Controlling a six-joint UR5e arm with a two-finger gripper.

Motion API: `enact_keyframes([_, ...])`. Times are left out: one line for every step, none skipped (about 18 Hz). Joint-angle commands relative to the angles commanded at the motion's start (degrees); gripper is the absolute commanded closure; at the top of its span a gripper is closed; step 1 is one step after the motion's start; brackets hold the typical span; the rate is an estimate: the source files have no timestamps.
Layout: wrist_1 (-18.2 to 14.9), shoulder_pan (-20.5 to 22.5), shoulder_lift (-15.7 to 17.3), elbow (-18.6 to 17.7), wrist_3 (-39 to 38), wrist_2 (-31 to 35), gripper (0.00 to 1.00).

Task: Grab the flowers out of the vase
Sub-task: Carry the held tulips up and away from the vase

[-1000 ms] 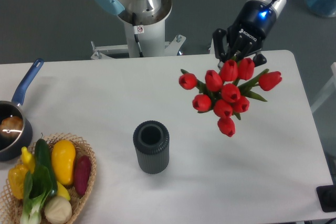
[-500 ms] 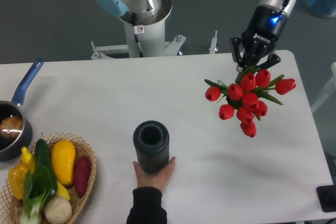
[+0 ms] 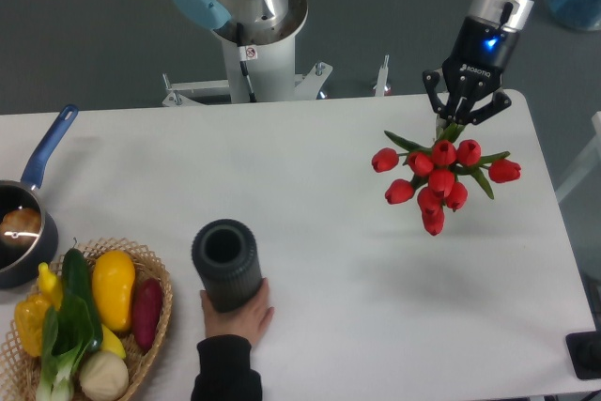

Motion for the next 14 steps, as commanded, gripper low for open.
enact_keyframes([-0.2,-0.3,-0.3,0.6,0.5,1.6,1.00])
enact_keyframes([-0.2,-0.9,-1.2,1.0,0.6,3.7,1.00])
enact_keyframes([-0.2,-1.3,-1.1,1.2,0.6,6.6,1.00])
enact_keyframes([-0.2,-2.6,-1.4,1.9,0.7,9.3,1.00])
enact_keyframes([-0.1,-4.8,-1.5,2.5,0.9,11.4,0.99])
enact_keyframes([-0.1,-6.6,-1.6,2.8,1.6,14.0,0.99])
enact_keyframes([-0.1,-7.7,-1.7,3.3,2.7,16.9,0.99])
enact_keyframes([-0.2,-8.7,-2.3,3.8,3.9,19.8,0.98])
enact_keyframes([-0.3,-10.2,-3.1,4.7,4.7,22.1,0.98])
enact_keyframes([-1.3,-11.7,-3.8,5.8,4.8,24.2,0.98])
enact_keyframes([-2.6,-12.6,-4.4,6.8,4.8,25.8,0.99])
enact_keyframes([-3.9,-13.3,-4.7,7.9,4.8,27.0,0.99])
enact_keyframes([-5.0,-13.7,-5.3,9.0,4.8,27.5,0.99])
enact_keyframes([-5.6,-13.8,-5.6,9.8,4.8,28.0,0.99])
